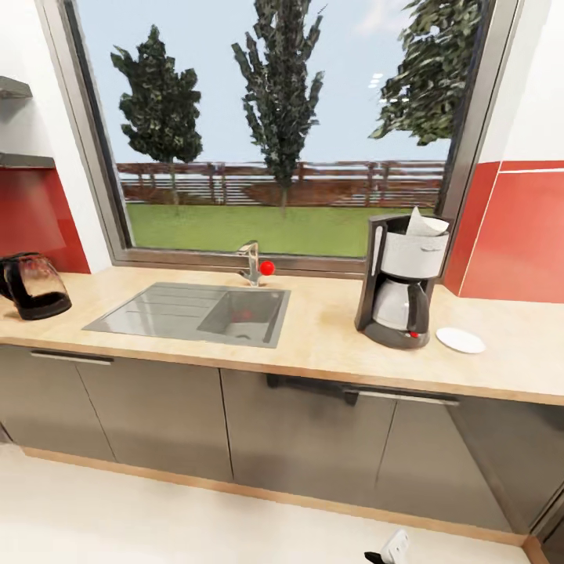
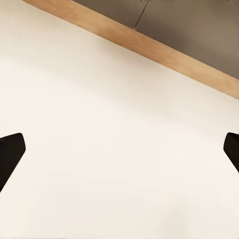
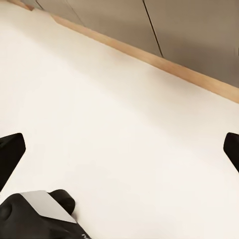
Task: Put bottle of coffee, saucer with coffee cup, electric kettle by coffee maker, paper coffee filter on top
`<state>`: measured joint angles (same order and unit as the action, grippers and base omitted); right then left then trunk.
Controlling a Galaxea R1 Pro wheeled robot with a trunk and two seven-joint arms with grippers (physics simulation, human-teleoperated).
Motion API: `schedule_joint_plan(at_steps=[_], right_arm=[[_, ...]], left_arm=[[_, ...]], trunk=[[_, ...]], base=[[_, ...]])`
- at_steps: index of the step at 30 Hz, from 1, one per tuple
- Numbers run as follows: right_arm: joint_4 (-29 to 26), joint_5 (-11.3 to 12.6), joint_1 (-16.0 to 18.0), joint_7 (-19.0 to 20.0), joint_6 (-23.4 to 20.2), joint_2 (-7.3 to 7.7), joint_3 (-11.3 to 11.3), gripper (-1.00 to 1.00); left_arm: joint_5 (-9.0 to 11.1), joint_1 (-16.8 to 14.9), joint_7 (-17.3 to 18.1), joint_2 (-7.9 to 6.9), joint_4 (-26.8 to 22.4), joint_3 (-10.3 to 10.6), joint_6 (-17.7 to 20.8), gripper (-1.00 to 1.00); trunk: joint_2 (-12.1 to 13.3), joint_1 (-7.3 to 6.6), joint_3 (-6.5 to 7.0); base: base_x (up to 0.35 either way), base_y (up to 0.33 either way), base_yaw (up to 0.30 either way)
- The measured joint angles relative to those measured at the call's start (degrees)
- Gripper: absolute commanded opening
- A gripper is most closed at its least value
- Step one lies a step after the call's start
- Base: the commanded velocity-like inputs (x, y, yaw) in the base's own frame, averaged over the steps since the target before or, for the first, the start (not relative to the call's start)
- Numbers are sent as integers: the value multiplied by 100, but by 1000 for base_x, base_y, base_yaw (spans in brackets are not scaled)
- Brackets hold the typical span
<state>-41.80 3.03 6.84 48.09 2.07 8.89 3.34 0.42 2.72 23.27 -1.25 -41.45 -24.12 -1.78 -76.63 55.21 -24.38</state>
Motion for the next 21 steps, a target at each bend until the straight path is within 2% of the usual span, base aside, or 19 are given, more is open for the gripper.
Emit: schedule_joint_plan(at_steps=[21], right_arm=[[0, 0, 3, 0, 0, 0, 0, 100]], left_arm=[[-1, -2, -1, 0, 0, 0, 0, 100]], trunk=[[0, 0, 0]], base=[[0, 0, 267]])
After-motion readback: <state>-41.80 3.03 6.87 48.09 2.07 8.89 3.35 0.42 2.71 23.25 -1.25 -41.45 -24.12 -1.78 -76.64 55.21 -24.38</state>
